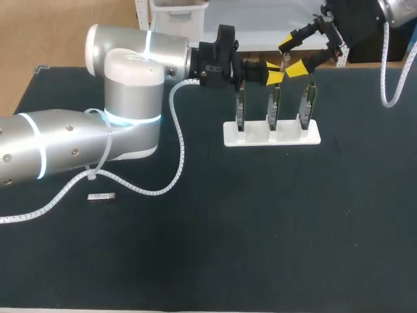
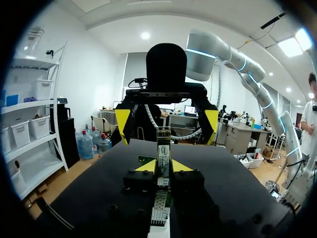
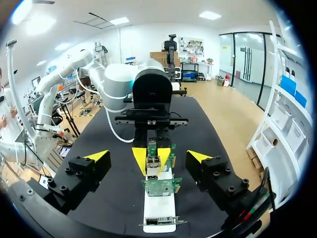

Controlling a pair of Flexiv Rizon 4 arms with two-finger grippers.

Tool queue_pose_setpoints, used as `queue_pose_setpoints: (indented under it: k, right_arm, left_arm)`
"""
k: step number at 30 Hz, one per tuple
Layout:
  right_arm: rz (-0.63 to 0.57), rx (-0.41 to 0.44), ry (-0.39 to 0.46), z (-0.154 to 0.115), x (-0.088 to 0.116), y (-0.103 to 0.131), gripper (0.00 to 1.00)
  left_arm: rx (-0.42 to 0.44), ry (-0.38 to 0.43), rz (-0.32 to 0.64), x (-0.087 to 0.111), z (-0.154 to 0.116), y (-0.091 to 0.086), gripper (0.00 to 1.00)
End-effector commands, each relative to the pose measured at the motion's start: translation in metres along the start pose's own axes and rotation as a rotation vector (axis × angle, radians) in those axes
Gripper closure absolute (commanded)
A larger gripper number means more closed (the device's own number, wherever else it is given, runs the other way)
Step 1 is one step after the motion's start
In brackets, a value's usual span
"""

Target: Pick up the optical module with the left hand, and insert it into the network port with the right hand.

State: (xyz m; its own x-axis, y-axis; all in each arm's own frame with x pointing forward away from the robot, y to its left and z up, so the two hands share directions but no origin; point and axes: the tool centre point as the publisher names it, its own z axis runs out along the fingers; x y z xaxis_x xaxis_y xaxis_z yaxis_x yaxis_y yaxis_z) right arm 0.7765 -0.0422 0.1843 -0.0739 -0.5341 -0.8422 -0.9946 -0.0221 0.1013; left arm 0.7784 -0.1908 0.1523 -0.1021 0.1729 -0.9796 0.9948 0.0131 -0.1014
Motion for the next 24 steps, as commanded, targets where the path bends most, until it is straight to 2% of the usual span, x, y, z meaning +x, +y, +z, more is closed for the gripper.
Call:
queue_pose_setpoints:
  k: [1, 2, 3, 24]
  right_arm:
    - [-0.004, 0.01, -0.001, 0.0004, -0.0003, 0.0022, 0.56]
    - [-0.005, 0.013, -0.002, 0.0004, -0.0006, 0.0023, 0.66]
    - [-0.006, 0.014, -0.002, 0.0004, -0.0008, 0.0023, 0.99]
    - [-0.004, 0.027, 0.008, -0.0003, -0.0002, 0.0035, 1.0]
  left_arm:
    - [-0.005, -0.001, 0.001, 0.0002, -0.0001, -0.0016, 1.0]
    - [-0.005, -0.001, 0.001, 0.0002, -0.0001, -0.0016, 1.0]
    - [-0.005, -0.001, 0.001, 0.0002, -0.0001, -0.0016, 1.0]
    - [-0.005, -0.001, 0.001, 0.0002, -0.0001, -0.0016, 1.0]
